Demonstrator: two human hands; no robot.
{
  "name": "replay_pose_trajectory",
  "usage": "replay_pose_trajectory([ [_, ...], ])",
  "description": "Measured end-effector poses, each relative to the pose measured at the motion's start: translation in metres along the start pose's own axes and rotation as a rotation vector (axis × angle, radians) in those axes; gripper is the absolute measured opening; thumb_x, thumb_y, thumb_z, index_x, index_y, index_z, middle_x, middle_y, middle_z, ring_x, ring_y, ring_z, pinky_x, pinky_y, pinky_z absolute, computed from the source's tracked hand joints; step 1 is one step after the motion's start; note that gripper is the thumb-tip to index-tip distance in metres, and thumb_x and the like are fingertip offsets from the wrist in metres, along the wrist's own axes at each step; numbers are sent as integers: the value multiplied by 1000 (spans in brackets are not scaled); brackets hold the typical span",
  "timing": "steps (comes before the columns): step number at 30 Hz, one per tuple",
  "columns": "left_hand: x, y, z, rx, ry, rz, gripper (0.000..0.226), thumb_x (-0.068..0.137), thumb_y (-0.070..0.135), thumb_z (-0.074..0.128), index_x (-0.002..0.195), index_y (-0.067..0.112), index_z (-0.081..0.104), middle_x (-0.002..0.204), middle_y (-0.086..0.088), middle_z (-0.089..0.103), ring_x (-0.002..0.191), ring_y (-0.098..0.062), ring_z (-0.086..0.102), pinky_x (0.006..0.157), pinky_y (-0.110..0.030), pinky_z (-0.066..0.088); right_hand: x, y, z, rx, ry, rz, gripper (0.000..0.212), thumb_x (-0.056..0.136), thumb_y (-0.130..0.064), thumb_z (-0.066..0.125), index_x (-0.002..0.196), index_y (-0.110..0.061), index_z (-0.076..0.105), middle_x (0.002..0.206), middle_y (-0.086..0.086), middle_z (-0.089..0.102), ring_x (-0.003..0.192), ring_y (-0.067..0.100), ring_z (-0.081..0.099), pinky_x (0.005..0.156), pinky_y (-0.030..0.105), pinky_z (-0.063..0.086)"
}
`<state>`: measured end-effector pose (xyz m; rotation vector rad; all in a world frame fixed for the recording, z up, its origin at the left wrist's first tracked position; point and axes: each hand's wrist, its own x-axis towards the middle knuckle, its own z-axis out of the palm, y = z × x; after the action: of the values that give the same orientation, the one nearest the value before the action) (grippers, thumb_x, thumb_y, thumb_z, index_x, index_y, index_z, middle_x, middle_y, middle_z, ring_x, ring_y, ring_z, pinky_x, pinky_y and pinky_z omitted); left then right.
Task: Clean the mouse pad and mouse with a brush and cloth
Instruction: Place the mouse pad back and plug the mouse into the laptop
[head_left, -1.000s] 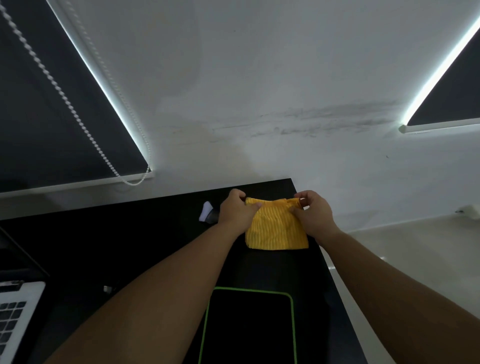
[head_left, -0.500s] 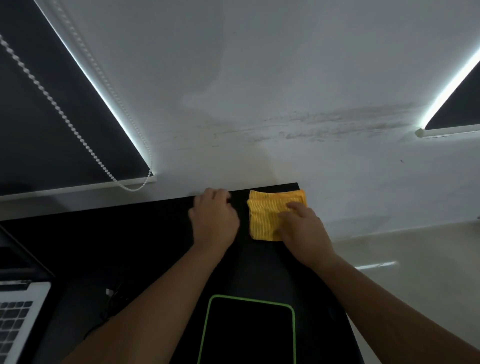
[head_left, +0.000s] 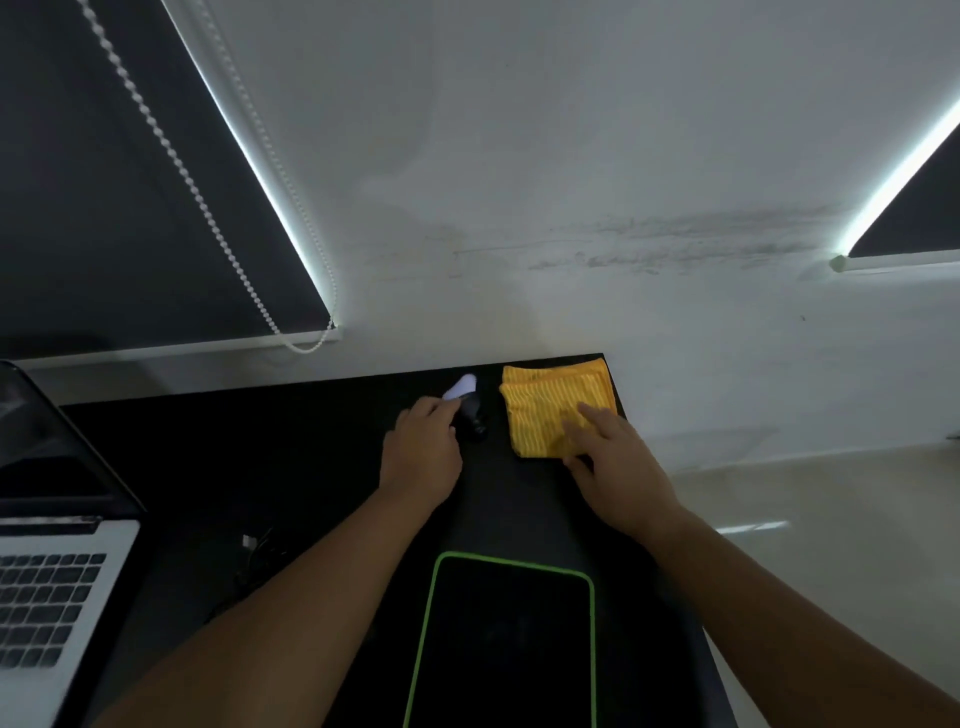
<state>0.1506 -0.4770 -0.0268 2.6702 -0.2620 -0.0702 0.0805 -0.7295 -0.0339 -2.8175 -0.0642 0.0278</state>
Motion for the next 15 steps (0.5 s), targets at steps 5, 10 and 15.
replay_pose_trajectory([
  [5, -53, 10, -30, -43, -206, -136, 21, 102, 28, 59, 117, 15, 65, 108, -4, 63, 92, -17, 61, 78, -36, 55, -61, -40, 1, 257, -32, 405, 25, 93, -35, 69, 108, -15, 72, 102, 4, 68, 93, 22, 65, 77, 27, 45],
  [10, -130, -4, -46, -65, -454, -269, 36, 98, 32, 63, 69, 12, 55, 64, -2, 54, 56, -17, 53, 49, -28, 37, -125, -64, 1, 291, -81, 595, 36, 85, -32, 78, 75, 2, 69, 73, 15, 69, 71, 28, 66, 60, 36, 46],
  [15, -182, -26, -40, -173, -491, -441, 30, 88, 30, 69, 67, 12, 56, 66, -6, 62, 60, -25, 64, 52, -30, 52, -163, -84, 12, 344, -95, 737, 47, 76, -29, 83, 56, 6, 57, 57, 23, 62, 51, 32, 61, 45, 32, 41],
])
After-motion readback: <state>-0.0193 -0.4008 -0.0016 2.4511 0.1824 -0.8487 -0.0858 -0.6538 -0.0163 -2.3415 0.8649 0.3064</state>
